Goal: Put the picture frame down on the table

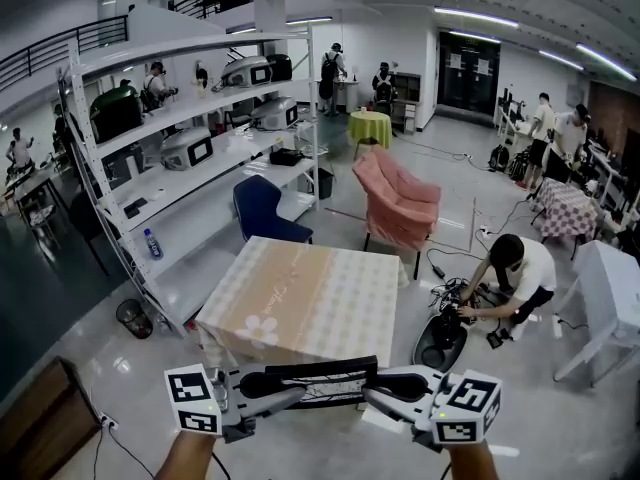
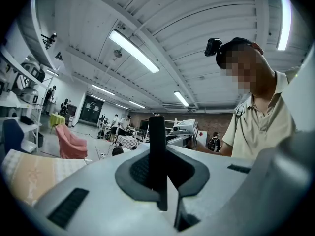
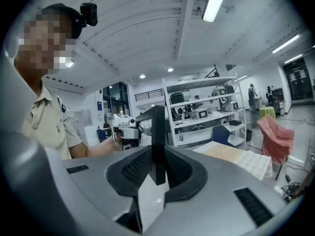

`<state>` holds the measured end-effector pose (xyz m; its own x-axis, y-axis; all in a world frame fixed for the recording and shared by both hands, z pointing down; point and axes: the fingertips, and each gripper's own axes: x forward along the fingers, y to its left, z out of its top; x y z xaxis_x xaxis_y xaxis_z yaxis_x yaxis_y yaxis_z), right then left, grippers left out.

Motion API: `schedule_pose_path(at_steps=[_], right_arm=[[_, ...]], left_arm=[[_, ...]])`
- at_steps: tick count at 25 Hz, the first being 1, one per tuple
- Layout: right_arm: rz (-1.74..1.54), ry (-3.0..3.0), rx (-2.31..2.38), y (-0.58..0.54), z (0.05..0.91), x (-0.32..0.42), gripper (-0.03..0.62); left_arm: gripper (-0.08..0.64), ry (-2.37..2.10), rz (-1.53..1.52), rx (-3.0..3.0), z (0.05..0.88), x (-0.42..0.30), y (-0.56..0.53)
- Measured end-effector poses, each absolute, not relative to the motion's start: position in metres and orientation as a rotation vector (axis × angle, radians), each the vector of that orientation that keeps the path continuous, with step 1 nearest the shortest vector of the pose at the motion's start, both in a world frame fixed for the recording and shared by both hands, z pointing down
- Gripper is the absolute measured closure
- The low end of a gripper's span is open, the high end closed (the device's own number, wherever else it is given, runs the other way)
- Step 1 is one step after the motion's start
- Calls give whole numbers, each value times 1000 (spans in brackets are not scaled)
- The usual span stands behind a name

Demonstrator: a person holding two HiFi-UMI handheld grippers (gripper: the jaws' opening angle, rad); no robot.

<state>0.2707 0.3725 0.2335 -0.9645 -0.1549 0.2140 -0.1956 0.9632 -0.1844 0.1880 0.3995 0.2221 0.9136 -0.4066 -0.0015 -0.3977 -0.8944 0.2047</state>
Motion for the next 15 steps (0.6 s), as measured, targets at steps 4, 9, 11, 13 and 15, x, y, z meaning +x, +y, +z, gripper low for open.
schedule_pose_path(at_steps=[4, 9, 11, 13, 15], right_arm=[[320, -2928, 228, 355, 236, 265, 521], [321, -2931, 243, 334, 234, 241, 521], [315, -2927, 265, 328, 232, 228, 520], [305, -2925, 295, 323, 230, 214, 521], [296, -2921, 330, 318, 229, 197, 521]], left_arm=[[525, -643, -47, 2869, 223, 183, 384], [525, -636, -33, 2885, 220, 159, 363], [525, -612, -37, 2892, 219, 146, 356], [525, -581, -37, 2908, 217, 130, 349], [525, -551, -35, 2924, 216, 113, 341]])
